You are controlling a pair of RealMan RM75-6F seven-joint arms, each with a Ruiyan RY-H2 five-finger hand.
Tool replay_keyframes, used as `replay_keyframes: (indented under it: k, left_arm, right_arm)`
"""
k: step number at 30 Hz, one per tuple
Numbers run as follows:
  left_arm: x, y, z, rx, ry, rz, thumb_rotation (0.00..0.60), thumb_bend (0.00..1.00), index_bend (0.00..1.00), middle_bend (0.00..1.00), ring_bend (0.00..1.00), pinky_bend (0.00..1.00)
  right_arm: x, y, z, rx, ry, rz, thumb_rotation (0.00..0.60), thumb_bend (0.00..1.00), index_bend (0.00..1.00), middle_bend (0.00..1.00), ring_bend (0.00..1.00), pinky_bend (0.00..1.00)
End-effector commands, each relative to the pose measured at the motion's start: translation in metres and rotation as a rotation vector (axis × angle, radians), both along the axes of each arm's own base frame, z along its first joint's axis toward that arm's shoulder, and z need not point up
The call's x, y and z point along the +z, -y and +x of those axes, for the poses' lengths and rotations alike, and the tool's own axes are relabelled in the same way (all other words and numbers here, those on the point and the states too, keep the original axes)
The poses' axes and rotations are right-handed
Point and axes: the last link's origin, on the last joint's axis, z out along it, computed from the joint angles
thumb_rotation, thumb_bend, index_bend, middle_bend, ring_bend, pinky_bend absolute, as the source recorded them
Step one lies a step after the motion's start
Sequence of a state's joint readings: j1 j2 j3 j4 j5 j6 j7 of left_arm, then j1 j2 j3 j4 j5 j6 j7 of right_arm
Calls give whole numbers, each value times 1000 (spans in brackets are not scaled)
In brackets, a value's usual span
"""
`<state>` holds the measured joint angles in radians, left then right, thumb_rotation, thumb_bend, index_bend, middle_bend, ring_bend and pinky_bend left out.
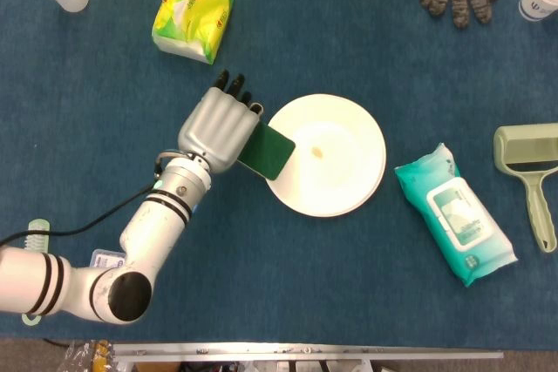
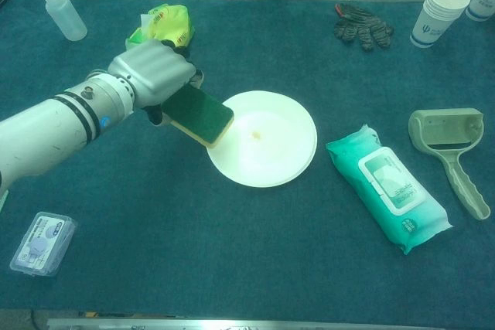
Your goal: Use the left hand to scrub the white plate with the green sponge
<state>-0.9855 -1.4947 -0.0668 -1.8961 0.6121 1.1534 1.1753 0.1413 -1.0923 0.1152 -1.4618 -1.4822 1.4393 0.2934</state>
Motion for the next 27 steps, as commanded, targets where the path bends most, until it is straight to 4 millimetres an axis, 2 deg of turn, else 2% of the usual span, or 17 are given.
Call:
replay_keyframes:
  k: [1, 7, 19, 27]
  left_arm:
    - [-5, 2, 2, -3, -5, -12, 575, 300, 455, 273, 99, 97]
    - [-11, 2, 7, -6, -10, -20, 568, 300, 456, 273, 99, 97]
    - [-35, -12, 27, 2, -53, -13, 565, 300, 462, 272, 99, 97]
    - [-49, -11, 37, -20, -89, -26, 555, 300, 463, 272, 99, 97]
  right_arm:
    - [1, 0, -1, -3, 0, -2, 588, 325, 301, 315, 210, 404]
    - [1, -1, -3, -6, 2, -3, 587, 325, 302, 315, 211, 404]
    - [1, 2, -6, -13, 7, -1, 588, 324, 301, 315, 211, 404]
    - [2, 3, -9, -18, 6, -2, 587, 324, 301, 315, 210, 405]
